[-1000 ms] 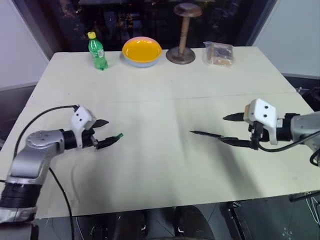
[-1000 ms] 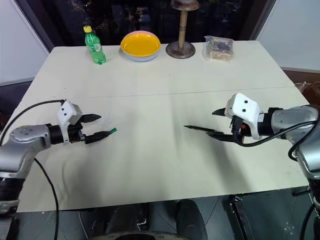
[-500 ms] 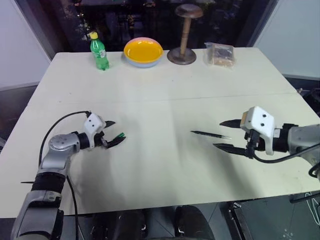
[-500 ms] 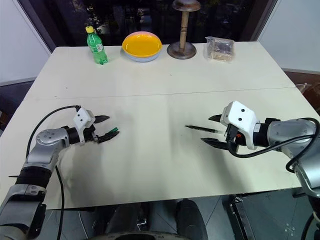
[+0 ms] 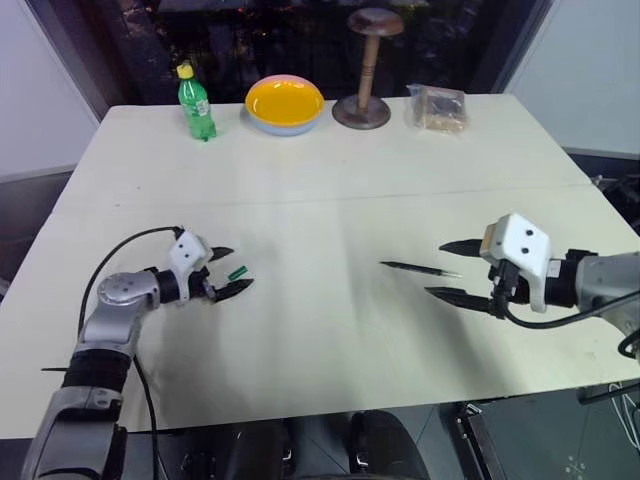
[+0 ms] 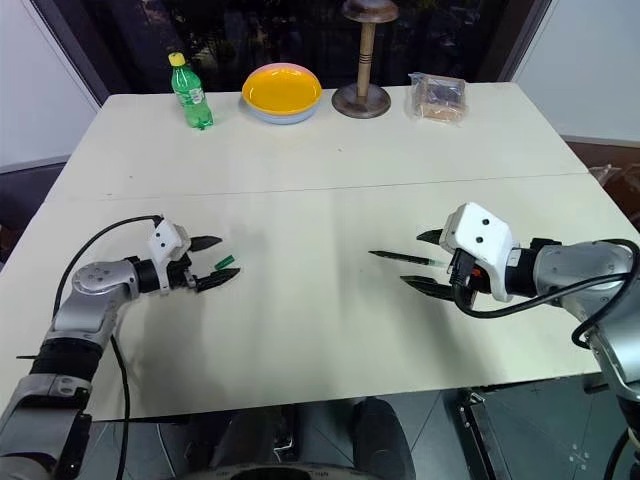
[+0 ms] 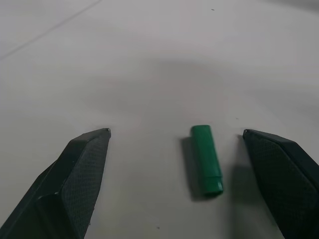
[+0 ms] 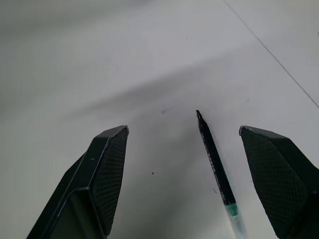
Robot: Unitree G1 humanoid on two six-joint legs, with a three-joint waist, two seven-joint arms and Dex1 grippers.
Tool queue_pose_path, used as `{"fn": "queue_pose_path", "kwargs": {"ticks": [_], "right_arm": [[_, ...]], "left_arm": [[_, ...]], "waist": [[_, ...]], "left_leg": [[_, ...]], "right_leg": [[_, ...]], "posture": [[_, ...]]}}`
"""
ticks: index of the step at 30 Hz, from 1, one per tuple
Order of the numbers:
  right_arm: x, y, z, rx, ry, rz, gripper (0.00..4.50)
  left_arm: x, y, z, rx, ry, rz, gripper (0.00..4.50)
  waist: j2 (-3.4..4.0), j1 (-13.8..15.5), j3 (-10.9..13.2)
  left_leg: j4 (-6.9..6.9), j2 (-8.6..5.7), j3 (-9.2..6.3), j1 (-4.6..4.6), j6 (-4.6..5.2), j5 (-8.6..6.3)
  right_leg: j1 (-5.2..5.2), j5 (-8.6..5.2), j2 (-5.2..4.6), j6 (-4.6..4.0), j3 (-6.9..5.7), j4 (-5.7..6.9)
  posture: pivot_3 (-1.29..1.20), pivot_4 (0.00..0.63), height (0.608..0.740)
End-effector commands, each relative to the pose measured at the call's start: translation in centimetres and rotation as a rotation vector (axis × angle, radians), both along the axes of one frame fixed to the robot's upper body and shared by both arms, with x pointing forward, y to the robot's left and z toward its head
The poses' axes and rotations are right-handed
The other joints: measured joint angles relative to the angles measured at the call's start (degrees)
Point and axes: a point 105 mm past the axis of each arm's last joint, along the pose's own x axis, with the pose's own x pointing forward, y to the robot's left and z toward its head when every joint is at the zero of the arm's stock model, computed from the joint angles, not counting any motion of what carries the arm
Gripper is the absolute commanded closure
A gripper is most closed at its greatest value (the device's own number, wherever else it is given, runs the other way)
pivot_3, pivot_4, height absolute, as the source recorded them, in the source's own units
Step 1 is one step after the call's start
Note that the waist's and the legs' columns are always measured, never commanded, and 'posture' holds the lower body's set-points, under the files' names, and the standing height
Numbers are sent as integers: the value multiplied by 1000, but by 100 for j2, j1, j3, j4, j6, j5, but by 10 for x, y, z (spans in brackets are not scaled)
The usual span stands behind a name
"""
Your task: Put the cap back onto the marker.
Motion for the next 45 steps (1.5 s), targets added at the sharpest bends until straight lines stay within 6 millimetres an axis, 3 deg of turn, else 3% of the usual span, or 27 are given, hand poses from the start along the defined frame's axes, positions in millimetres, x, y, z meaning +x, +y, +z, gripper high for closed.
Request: {"fn": "queue_pose_path", "kwargs": {"ticks": [1,8,9,12,18,27,30,38,45], "right_arm": [[2,2,10,3,-46,16,797],[2,3,11,-1,-49,21,797],[2,3,11,-1,-49,21,797],[2,3,11,-2,-50,22,797],[3,3,12,-5,-50,19,797],[5,1,11,2,-46,13,797],[11,-2,10,35,-48,-1,797],[35,-6,-13,109,12,0,797],[59,-10,-39,110,47,21,797]], "left_arm": [[-5,4,-3,10,27,1,28],[-4,6,-6,21,40,18,28],[-4,6,-7,23,41,18,268],[-4,6,-8,38,38,18,1300],[-3,6,-9,47,43,16,4391],[-3,-6,-3,54,23,-42,4461],[-2,-18,13,54,-22,-91,4461],[-2,-50,80,40,-171,-168,4461],[-16,-60,99,58,-196,-190,4461]], "waist": [[0,-1,0],[0,-1,0],[0,-2,0],[0,-3,0],[1,-1,-1],[2,1,-1],[2,6,-1],[1,-12,2],[5,-17,5]], "left_leg": [[0,0,0,0,0,0],[0,0,0,0,-1,0],[-1,0,0,0,-1,-1],[-1,0,0,0,-1,-1],[-2,0,0,0,-2,-2],[-4,-2,0,0,-3,-2],[-5,-4,0,-2,-3,-3],[-5,-6,3,-6,-2,-2],[-4,-4,9,-6,2,0]], "right_leg": [[-1,0,0,0,0,0],[-2,-1,-3,-2,1,0],[-2,-1,-3,-2,1,0],[-3,-1,-5,-2,2,0],[-4,-2,-10,-3,2,0],[-7,-2,-14,-4,1,-1],[-7,-2,-18,-4,0,-3],[-10,-2,-17,-4,-1,-3],[-9,1,2,1,-5,1]], "posture": [[0,150,740],[0,150,740],[0,150,740],[0,150,740],[0,150,740],[0,150,740],[0,150,740],[0,150,740],[0,150,740]]}}
